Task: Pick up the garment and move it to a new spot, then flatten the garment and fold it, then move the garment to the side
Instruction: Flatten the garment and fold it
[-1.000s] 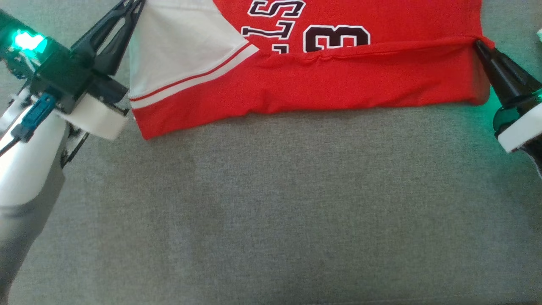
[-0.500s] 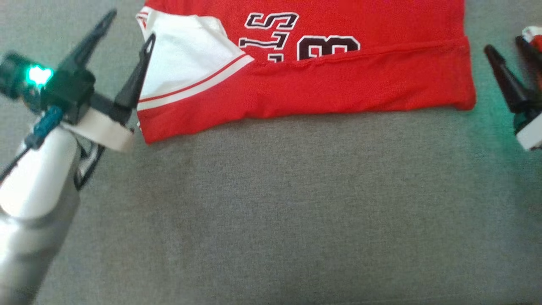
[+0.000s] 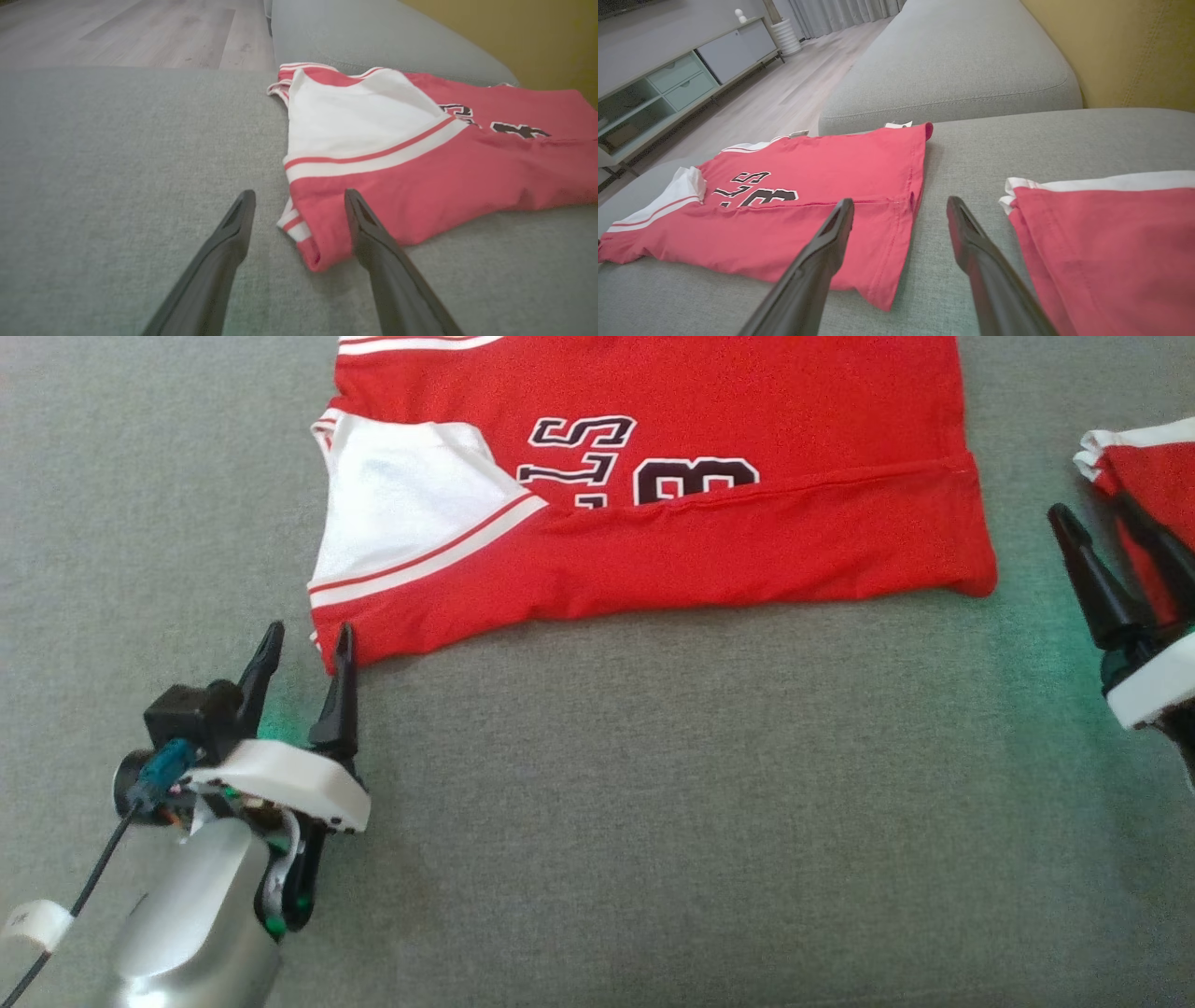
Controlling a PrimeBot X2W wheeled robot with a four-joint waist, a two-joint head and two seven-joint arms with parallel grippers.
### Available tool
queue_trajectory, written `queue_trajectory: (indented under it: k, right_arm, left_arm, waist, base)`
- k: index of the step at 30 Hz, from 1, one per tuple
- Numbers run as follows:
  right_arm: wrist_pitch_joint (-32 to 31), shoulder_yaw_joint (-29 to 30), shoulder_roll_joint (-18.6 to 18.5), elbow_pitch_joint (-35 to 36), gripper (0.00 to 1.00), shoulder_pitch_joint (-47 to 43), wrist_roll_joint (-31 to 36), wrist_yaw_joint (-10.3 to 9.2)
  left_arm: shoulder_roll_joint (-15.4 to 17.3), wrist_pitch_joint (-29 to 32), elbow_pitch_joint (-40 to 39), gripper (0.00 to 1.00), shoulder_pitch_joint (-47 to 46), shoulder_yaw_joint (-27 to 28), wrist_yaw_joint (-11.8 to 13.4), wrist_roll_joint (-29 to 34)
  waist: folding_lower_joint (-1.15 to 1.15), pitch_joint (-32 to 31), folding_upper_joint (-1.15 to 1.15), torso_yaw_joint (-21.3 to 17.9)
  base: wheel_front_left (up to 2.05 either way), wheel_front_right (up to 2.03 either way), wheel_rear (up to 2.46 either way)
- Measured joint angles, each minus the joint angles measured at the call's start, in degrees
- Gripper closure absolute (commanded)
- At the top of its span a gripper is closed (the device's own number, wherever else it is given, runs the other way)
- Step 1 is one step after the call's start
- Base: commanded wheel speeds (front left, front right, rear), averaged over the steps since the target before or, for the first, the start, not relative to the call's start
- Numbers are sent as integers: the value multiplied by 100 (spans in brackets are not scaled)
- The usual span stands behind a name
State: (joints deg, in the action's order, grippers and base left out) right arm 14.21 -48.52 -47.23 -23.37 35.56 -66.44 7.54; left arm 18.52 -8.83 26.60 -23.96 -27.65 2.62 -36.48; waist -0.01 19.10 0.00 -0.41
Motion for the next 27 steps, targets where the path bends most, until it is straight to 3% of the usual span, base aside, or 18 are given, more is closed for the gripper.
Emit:
queue_trajectory:
  k: [3, 9, 10, 11, 12, 27]
  right_arm:
    - [0, 143, 121, 49, 0, -45, 120, 0]
    - [0, 275, 312, 19, 0, -258, 288, 0]
    - [0, 279, 348, -13, 0, -268, 337, 0]
    - [0, 289, 379, -64, 0, -273, 379, 0]
    - [0, 308, 415, -134, 0, -276, 412, 0]
    - [-386, 535, 1349, -1705, 0, -143, 1056, 0]
  left_arm:
    - [-14, 141, 223, 0, -2, 23, 160, -34]
    - [-105, 356, 385, 0, -7, -16, 100, -132]
    - [-105, 386, 394, 38, -7, -33, 86, -132]
    - [-104, 409, 401, 58, -7, -47, 66, -132]
    - [-104, 424, 408, 99, -5, -59, 35, -132]
    - [65, 81, 353, 100, -12, -291, -9, 185]
  waist:
    - [0, -1, 0, -59]
    - [0, -27, 0, -109]
    - [0, -36, 0, -105]
    - [0, -45, 0, -100]
    - [0, -54, 0, -91]
    - [1, -43, 0, 137]
  base:
    - [0, 0, 0]
    - [0, 0, 0]
    - [0, 0, 0]
    - [0, 0, 0]
    - [0, 0, 0]
    - [0, 0, 0]
